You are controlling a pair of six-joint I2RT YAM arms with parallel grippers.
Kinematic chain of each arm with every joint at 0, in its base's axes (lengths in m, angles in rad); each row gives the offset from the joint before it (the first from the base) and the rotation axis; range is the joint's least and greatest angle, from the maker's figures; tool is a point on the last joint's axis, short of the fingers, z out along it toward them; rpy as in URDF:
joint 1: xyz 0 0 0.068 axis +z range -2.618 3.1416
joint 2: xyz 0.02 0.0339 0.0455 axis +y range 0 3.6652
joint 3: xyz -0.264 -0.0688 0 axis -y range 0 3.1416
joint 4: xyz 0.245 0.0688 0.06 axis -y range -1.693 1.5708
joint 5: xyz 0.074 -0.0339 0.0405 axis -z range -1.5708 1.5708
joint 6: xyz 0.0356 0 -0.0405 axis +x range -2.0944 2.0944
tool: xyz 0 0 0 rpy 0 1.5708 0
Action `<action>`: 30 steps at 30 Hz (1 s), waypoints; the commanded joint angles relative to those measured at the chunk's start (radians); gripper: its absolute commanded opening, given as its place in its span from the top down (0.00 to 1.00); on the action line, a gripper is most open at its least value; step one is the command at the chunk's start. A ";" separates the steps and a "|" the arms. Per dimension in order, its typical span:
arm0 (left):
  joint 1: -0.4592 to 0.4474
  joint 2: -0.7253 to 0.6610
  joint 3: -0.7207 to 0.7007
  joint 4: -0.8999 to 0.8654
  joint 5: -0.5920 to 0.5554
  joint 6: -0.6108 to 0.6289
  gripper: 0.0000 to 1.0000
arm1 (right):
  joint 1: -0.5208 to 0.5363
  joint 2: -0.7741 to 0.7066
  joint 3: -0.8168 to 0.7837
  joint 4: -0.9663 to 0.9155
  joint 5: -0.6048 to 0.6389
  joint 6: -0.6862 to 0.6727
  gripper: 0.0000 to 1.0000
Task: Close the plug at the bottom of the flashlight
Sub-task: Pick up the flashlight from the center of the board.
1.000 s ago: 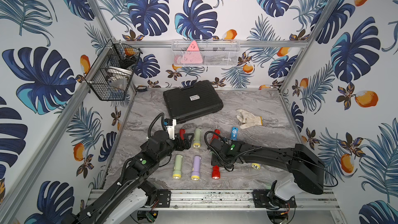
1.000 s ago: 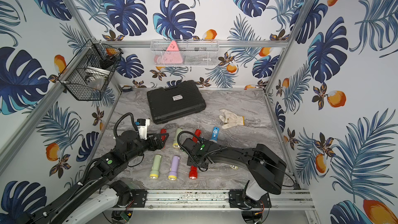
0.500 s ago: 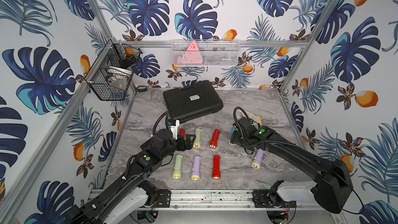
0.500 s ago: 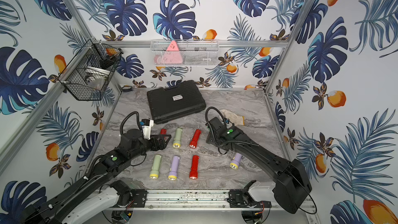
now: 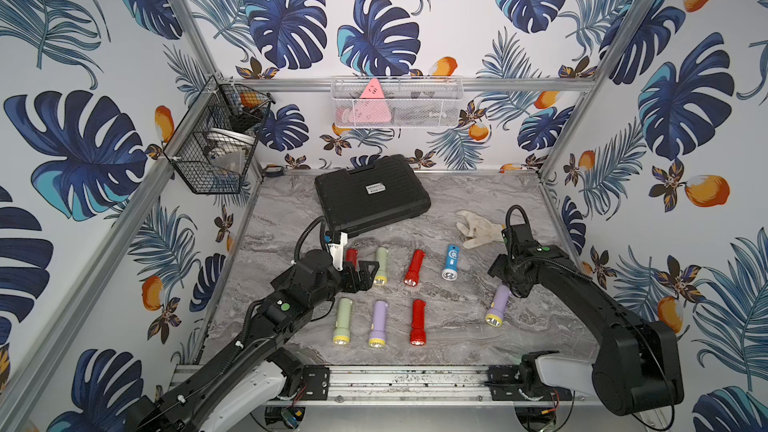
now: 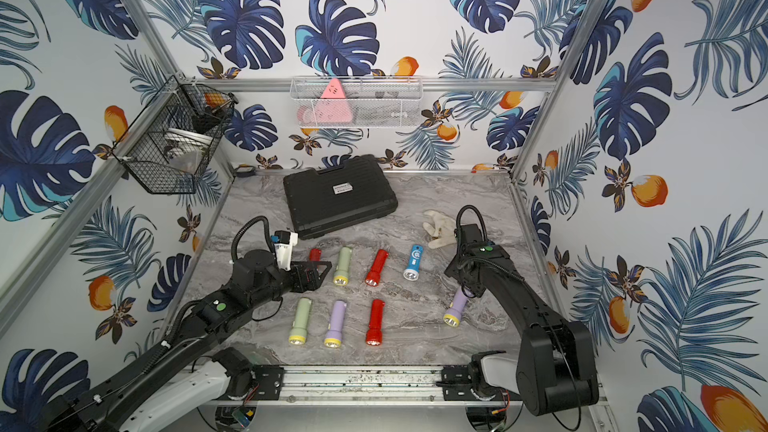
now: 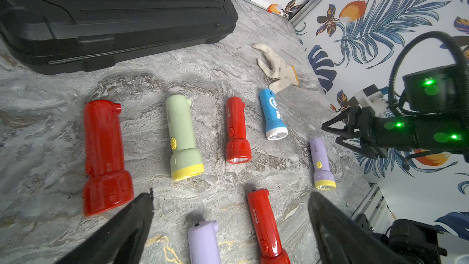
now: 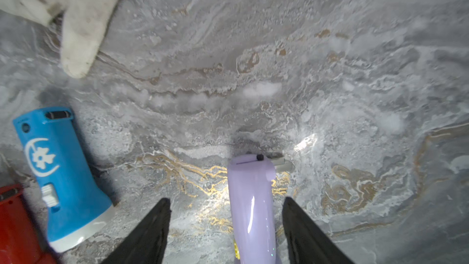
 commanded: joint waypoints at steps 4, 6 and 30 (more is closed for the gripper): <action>0.002 0.003 -0.003 0.048 0.010 0.010 0.01 | -0.004 0.020 -0.068 0.053 -0.059 0.028 0.36; 0.001 0.007 -0.003 0.049 0.013 0.010 0.01 | -0.004 0.019 -0.087 0.058 -0.059 0.033 0.37; 0.002 0.001 0.010 0.036 0.021 0.016 0.01 | -0.004 0.041 -0.180 0.136 -0.055 0.035 0.48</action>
